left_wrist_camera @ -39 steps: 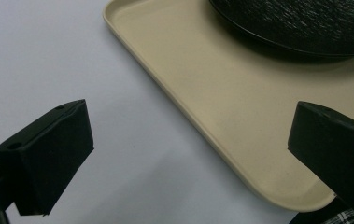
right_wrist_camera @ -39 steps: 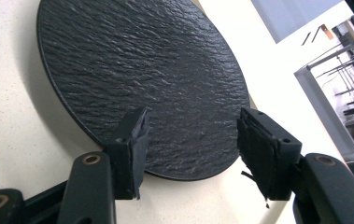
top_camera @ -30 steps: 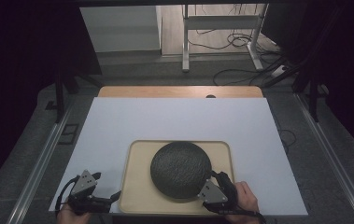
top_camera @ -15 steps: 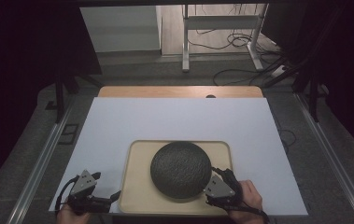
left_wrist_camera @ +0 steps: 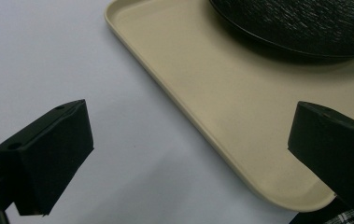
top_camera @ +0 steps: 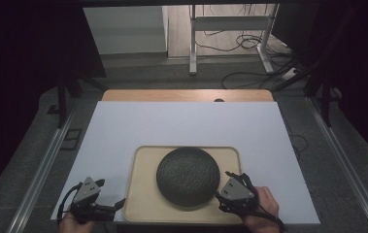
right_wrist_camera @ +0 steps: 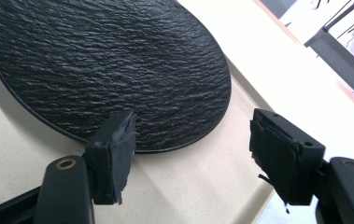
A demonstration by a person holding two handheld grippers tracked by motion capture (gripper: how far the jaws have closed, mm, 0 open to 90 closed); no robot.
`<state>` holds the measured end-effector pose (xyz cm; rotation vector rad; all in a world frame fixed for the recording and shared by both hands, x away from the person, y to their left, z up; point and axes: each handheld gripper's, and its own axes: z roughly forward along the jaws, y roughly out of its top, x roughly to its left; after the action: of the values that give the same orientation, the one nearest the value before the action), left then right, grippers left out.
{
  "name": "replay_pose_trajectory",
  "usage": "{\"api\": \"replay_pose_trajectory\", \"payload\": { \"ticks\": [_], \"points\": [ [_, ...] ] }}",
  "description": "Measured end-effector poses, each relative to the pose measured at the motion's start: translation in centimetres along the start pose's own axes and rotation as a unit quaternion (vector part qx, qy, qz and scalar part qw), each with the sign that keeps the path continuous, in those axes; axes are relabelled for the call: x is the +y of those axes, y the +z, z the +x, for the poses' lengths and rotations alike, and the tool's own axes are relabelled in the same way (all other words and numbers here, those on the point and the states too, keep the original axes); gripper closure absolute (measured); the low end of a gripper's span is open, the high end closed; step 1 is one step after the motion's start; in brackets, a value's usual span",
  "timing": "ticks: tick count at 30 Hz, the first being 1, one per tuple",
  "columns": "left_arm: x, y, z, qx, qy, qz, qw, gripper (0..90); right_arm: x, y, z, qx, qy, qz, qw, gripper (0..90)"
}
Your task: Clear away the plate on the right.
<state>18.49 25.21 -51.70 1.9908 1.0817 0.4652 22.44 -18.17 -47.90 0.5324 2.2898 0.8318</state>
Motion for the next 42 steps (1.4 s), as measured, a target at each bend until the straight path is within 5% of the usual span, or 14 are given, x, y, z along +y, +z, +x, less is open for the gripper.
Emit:
{"api": "replay_pose_trajectory", "payload": {
  "ticks": [15, 42],
  "points": [
    [0.0, -0.1, 0.0, 0.001, 0.000, -0.001, 1.0000, 0.0, -1.1, -0.2, -1.3, 0.013, 0.057, -0.003, 0.9983, 23.1],
    [0.0, 0.0, 0.1, 0.000, -0.001, -0.001, 1.0000, 0.0, -3.0, -0.9, -2.5, 0.009, 0.113, 0.006, 0.9935, 4.5]
  ]
}}
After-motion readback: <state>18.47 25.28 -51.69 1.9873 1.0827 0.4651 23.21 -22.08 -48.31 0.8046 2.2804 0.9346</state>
